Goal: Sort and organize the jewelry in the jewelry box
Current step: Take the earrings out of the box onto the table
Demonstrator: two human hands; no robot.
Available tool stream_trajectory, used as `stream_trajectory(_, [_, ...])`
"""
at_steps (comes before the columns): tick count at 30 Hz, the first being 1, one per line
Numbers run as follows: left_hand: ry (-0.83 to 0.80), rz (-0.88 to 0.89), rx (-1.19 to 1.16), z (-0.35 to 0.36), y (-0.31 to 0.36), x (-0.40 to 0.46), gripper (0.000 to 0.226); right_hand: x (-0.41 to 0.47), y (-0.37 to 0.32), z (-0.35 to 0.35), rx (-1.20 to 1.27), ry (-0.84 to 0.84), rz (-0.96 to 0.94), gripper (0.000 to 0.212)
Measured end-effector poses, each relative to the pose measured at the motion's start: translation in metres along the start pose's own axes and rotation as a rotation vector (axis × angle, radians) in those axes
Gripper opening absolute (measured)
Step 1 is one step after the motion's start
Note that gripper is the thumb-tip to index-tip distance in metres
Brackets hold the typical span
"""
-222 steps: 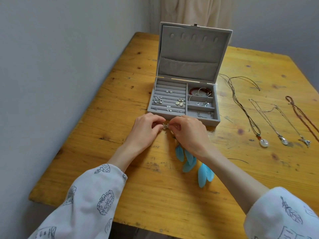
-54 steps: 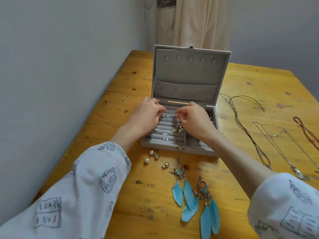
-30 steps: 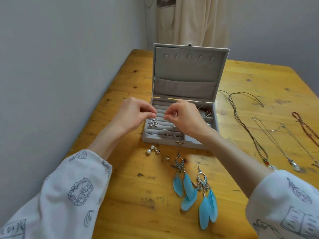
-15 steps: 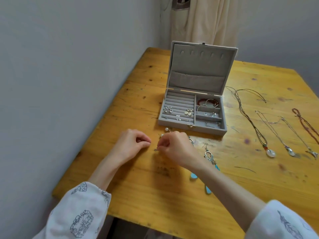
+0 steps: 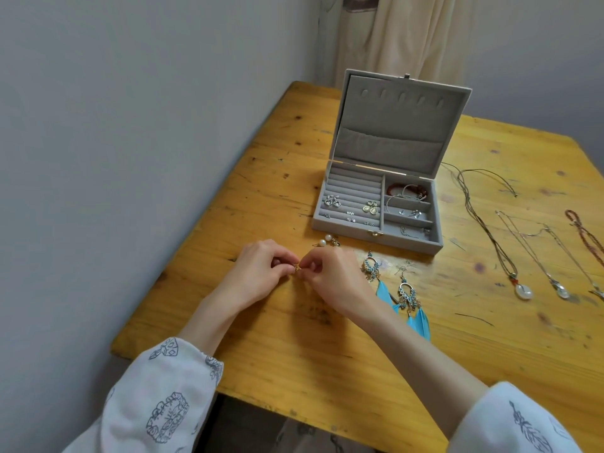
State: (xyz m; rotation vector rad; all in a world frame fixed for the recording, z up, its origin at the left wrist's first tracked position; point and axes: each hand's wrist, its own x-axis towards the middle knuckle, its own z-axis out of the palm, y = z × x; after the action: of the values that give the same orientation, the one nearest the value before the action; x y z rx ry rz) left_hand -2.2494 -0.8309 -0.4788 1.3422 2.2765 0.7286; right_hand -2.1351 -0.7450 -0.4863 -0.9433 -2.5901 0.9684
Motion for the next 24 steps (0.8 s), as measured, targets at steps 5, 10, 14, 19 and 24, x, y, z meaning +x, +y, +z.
stream_trajectory(5, [0.013, -0.009, -0.001, 0.0, -0.001, -0.003, 0.017, -0.001, 0.002, -0.001, -0.008, -0.006, 0.001, 0.015])
stream_trajectory(10, [0.01, -0.013, -0.009, 0.0, 0.0, -0.003, 0.017, -0.002, 0.002, 0.0, -0.017, 0.02, -0.02, 0.016])
stream_trajectory(14, [-0.012, -0.011, -0.025, -0.003, -0.002, -0.003, 0.022, -0.004, 0.003, 0.0, 0.014, 0.022, -0.025, 0.018])
stream_trajectory(19, [0.011, 0.001, -0.037, -0.008, 0.0, 0.005, 0.024, -0.004, 0.007, -0.01, -0.005, 0.071, -0.069, 0.019])
stream_trajectory(24, [0.06, 0.091, -0.001, -0.017, 0.021, 0.035, 0.023, 0.011, 0.028, -0.054, -0.049, 0.19, -0.062, 0.016])
